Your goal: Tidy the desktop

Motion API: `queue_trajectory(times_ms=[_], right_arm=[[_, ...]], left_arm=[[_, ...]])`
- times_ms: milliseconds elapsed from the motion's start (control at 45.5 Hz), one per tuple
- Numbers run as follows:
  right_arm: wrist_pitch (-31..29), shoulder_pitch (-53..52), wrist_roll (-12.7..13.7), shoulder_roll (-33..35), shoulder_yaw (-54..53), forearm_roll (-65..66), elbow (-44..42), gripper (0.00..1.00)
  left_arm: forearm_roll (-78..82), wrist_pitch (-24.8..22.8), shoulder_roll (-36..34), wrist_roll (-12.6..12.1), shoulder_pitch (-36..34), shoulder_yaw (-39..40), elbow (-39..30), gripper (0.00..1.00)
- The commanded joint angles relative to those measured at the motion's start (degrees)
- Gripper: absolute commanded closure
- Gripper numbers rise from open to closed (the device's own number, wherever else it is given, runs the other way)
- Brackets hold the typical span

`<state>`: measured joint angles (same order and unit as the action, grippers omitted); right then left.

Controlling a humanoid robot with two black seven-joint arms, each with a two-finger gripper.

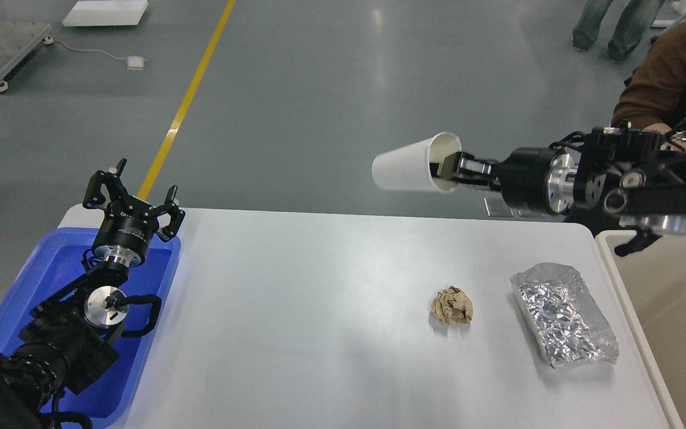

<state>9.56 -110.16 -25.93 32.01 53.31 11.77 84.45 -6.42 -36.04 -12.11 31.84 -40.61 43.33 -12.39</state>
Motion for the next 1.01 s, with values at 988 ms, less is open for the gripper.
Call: queue_trajectory(times_ms=[988], right_arm=[[-0.25, 66.74, 18.73, 5.08, -16.39, -24.60, -76.89, 1.00]], left_arm=[[0.00, 0.00, -0.02, -0.03, 0.00, 0.00, 0.00, 0.00]])
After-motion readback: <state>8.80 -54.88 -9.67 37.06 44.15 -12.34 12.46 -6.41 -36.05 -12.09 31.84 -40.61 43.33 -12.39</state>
